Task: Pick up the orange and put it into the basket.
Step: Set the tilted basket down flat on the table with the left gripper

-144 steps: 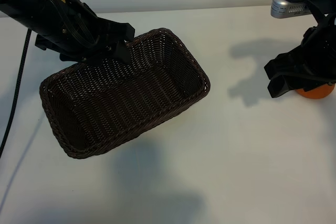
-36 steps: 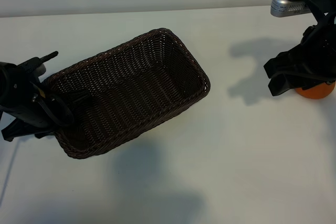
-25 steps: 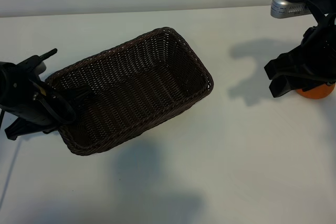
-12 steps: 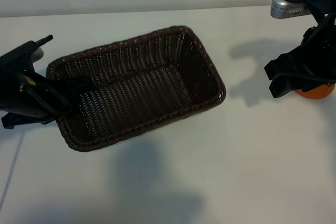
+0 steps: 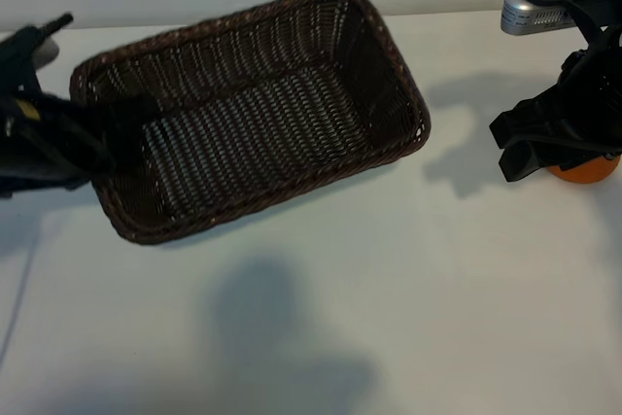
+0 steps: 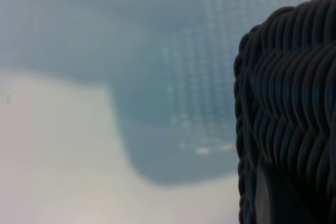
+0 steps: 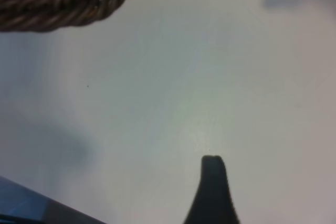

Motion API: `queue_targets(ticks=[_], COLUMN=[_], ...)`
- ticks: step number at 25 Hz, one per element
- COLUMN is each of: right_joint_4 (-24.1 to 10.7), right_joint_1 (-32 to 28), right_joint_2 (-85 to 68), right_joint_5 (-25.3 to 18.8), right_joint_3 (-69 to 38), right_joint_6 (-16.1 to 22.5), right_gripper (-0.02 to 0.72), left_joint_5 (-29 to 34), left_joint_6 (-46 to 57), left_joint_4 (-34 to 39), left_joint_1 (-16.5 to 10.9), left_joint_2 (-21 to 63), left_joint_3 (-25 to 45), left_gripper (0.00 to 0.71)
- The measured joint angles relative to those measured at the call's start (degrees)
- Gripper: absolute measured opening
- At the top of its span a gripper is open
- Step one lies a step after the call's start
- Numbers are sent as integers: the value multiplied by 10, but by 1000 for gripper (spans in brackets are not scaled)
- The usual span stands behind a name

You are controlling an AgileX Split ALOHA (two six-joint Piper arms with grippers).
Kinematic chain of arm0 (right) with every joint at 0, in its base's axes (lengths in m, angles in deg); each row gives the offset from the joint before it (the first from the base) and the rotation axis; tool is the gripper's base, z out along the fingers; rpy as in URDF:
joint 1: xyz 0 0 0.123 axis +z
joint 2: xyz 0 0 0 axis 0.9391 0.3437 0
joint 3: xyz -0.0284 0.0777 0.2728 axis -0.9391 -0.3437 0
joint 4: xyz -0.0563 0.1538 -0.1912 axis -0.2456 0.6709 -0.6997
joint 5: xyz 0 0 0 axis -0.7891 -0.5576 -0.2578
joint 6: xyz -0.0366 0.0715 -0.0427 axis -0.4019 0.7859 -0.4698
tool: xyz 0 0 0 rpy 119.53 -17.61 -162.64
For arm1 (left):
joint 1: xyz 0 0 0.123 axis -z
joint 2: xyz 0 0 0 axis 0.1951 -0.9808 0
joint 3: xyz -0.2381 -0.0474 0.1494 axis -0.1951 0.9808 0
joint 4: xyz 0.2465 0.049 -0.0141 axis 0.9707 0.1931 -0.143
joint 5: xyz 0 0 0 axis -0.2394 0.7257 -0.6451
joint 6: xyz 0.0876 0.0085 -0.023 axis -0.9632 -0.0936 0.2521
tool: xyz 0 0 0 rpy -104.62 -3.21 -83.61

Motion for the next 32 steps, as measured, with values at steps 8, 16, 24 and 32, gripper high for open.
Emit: queue_targets(ticks=[8, 16, 24, 32], right_joint_4=[0, 0, 0, 0], right_joint_1=[0, 0, 0, 0], right_joint_2=[0, 0, 0, 0], right_joint_5=[-1, -2, -2, -2], right_joint_3=[0, 0, 0, 0], right_joint_6=[-1, -2, -2, -2], right_gripper=[530, 530, 530, 530], left_joint_5=[111, 127, 130, 135], left_joint_6=[-132, -242, -262, -263], left_joint_4=[-41, -139, -150, -150], left_joint_1=[0, 0, 0, 8], left_joint_2=[-83, -163, -241, -311], left_joint_3=[-139, -195, -227, -305], left_gripper=[140, 140, 139, 139])
